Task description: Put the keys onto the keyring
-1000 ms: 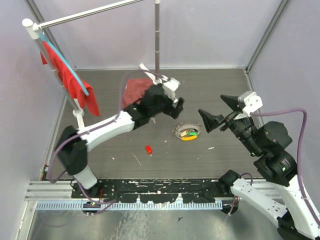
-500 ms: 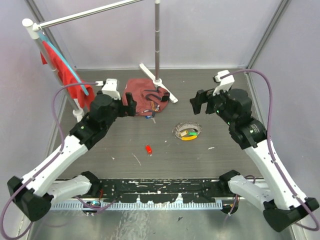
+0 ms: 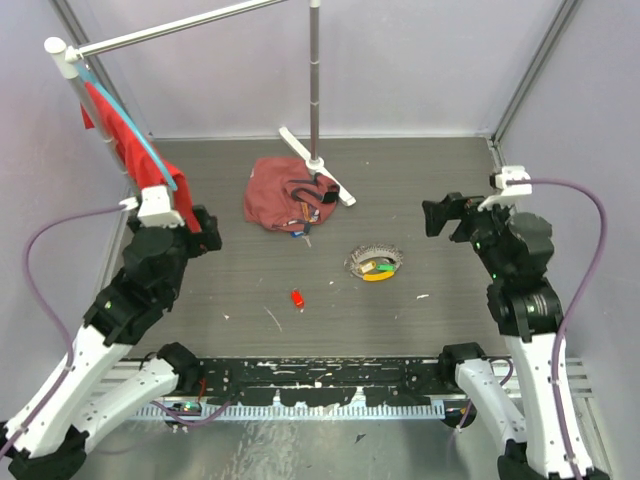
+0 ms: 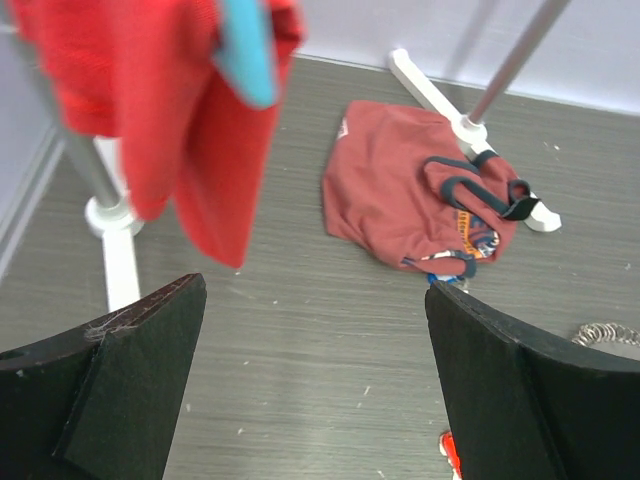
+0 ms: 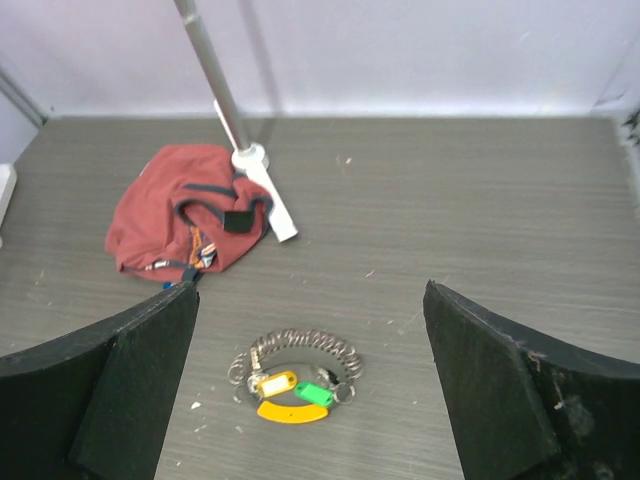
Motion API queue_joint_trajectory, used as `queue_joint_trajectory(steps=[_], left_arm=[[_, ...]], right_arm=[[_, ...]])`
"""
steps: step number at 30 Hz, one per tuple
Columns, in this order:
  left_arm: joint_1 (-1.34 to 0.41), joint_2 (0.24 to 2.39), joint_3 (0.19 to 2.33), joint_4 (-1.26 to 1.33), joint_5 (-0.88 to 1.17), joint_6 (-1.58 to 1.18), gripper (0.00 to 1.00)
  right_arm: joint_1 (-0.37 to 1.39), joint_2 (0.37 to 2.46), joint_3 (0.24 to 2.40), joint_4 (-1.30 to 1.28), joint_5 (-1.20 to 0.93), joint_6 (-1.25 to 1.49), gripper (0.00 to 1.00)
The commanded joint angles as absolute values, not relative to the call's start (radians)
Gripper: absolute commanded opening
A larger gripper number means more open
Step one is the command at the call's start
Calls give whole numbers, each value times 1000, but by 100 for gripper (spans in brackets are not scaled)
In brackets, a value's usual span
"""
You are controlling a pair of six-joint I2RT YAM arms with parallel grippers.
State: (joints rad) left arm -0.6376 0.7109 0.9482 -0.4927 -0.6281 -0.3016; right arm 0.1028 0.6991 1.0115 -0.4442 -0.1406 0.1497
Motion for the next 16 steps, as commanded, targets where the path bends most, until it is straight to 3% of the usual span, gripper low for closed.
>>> queue_joint_trajectory(steps=[1,8,16], left_arm=[[-635,568,870,-547,-760,-323,98],[-635,413,754,-507,-803,-353,98],[-635,442,739,-500,-832,-353,98]], right_arm=[[103,622,1014,-439,-62,88,100],[104,569,943,-394,-74,106,100],[103,591,927,-376,-80,120,100]])
